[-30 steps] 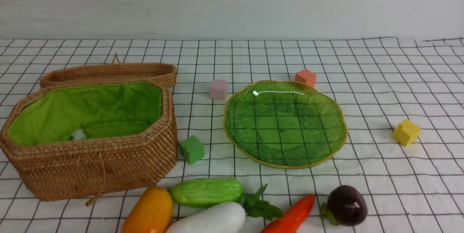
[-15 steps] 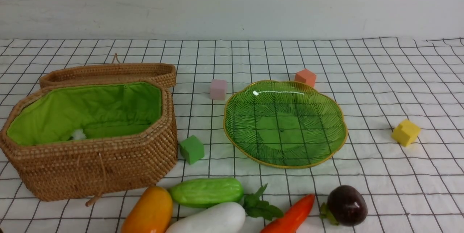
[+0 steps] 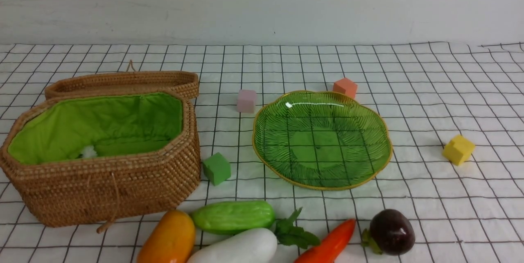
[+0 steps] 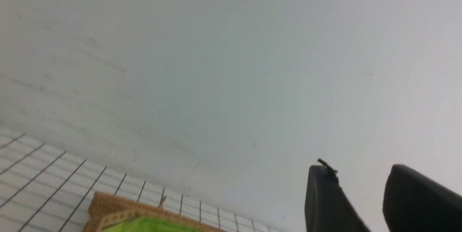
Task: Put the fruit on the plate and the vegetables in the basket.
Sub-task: Grab the mango with your left arm and place it on the right plate
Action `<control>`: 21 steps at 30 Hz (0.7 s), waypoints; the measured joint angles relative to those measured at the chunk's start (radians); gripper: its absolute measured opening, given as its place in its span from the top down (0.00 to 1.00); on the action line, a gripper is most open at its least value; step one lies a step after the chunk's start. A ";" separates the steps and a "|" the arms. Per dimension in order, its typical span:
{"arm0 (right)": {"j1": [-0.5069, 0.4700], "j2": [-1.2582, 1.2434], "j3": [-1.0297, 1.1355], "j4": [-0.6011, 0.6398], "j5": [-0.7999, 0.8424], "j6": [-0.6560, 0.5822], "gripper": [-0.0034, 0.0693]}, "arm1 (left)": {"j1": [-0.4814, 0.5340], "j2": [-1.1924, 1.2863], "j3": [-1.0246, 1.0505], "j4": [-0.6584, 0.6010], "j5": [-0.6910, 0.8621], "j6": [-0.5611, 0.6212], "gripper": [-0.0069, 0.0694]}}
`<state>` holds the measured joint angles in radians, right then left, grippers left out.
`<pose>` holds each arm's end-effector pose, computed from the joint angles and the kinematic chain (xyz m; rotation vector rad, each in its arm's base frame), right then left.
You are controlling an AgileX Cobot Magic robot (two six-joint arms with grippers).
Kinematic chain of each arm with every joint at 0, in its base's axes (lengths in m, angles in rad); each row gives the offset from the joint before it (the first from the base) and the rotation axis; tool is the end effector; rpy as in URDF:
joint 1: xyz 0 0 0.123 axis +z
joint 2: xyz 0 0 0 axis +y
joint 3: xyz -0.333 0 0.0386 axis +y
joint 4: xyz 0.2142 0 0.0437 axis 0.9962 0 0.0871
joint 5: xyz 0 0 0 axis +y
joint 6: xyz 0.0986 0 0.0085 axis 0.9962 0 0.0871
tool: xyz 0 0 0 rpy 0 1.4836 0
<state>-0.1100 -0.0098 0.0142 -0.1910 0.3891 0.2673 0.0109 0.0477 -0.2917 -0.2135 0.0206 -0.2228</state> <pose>-0.0253 -0.0044 0.1718 0.2364 1.8557 -0.0810 -0.0392 -0.0009 0.3018 -0.2775 1.2376 -0.3700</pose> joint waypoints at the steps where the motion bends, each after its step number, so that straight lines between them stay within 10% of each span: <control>1: 0.000 0.000 0.000 0.000 0.000 -0.005 0.63 | 0.000 0.025 -0.052 0.003 0.030 0.001 0.60; 11: 0.000 0.000 0.000 0.000 0.000 -0.019 0.63 | -0.003 0.395 -0.333 0.033 0.517 -0.011 0.60; 21: 0.000 0.000 0.000 0.000 0.000 -0.020 0.63 | -0.105 0.664 -0.335 0.042 0.579 -0.014 0.60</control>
<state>-0.1100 -0.0098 0.0142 -0.1910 0.3891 0.2475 -0.0939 0.7122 -0.6266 -0.1715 0.5995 -0.2364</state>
